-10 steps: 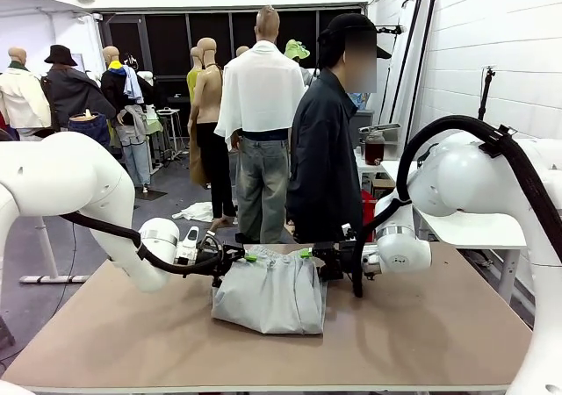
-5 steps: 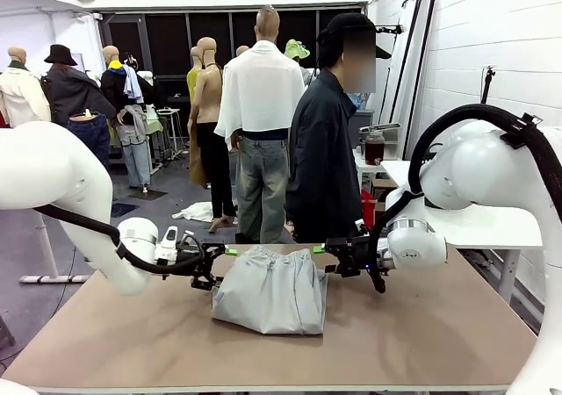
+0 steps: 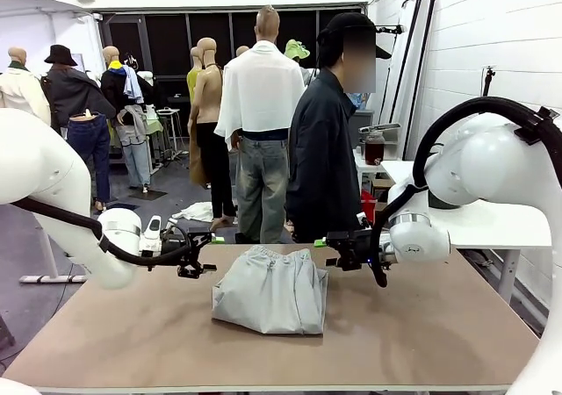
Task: Fold the training pants.
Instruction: Fold the Training pants in half.
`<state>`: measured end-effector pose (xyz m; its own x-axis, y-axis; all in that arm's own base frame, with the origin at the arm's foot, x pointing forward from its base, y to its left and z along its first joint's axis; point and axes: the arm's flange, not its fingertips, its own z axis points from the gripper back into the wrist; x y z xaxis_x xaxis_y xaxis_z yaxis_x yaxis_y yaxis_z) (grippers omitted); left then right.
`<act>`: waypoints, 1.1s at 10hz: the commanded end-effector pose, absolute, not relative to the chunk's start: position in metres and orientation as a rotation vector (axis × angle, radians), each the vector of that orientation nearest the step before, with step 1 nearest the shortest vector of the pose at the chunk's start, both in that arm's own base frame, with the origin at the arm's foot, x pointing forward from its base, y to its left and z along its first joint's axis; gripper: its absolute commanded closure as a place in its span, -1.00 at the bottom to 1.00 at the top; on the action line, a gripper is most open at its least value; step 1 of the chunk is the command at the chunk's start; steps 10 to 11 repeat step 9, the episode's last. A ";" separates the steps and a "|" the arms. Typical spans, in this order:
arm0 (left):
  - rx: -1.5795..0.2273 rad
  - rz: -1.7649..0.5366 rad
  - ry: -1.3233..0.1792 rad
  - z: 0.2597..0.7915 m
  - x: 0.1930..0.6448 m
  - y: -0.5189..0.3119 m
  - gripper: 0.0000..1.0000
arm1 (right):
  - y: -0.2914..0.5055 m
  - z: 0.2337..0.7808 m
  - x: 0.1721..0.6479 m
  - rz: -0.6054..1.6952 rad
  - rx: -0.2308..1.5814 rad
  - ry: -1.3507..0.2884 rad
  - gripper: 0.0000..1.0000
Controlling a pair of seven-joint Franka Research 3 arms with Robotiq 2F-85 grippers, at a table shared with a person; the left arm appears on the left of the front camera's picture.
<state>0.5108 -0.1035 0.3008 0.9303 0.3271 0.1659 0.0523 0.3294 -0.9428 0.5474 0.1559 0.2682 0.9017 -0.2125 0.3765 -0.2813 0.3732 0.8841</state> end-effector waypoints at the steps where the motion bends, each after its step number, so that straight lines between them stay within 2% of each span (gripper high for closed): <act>1: -1.230 0.198 -0.347 0.298 0.511 -0.102 -1.00 | 0.156 0.266 0.547 0.043 1.200 -0.469 -1.00; 11: -1.230 0.198 -0.347 0.298 0.511 -0.102 -1.00 | 0.156 0.266 0.547 0.043 1.200 -0.469 -1.00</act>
